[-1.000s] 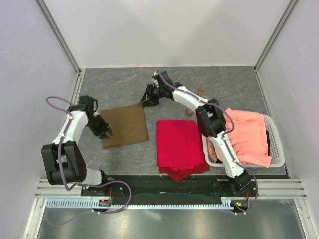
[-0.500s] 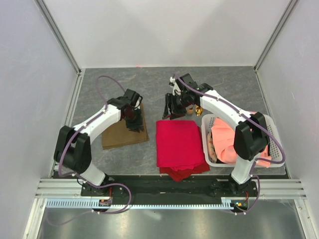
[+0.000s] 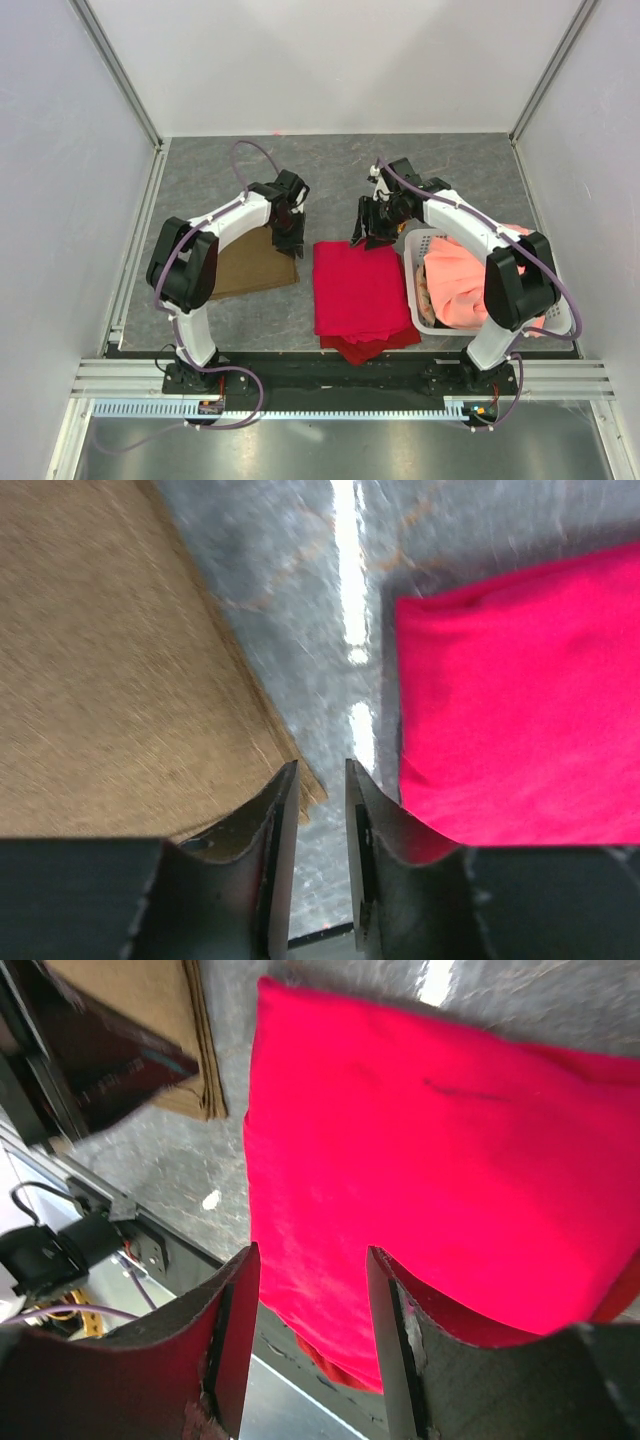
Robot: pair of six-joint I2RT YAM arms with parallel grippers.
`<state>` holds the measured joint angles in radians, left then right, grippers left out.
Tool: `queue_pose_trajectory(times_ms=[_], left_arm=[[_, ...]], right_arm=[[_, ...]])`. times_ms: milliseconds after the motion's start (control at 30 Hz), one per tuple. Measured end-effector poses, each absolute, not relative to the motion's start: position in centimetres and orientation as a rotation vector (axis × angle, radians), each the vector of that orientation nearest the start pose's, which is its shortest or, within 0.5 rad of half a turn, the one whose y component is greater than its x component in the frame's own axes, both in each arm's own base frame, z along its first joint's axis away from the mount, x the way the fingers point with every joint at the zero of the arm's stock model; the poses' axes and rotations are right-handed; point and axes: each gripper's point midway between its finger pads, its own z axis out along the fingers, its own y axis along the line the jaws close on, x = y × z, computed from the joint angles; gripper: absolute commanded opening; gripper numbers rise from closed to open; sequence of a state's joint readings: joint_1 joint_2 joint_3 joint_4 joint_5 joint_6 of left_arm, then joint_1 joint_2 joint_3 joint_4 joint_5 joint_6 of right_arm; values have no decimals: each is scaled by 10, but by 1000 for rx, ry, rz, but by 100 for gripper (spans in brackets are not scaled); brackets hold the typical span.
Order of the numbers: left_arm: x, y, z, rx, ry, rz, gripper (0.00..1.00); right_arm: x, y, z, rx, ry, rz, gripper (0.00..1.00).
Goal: Fold the napkin into a case and place the utensils inside
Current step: Pick up the top corner of the square folded napkin from the center of the board.
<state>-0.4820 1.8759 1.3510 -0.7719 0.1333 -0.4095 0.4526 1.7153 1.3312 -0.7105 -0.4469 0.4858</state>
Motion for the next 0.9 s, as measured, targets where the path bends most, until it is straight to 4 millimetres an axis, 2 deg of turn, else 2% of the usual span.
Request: queue_pose_trajectory(times_ms=[167, 400, 633, 900], left_arm=[[295, -211, 44, 181, 2964, -331, 35], [274, -198, 32, 196, 3033, -260, 34], [266, -191, 26, 198, 3060, -228, 34], [263, -191, 24, 207, 3060, -215, 25]], right_arm=[[306, 241, 124, -69, 2772, 885, 55], [304, 241, 121, -58, 2781, 908, 55], [301, 240, 119, -57, 2786, 910, 54], [300, 241, 121, -61, 2780, 917, 54]])
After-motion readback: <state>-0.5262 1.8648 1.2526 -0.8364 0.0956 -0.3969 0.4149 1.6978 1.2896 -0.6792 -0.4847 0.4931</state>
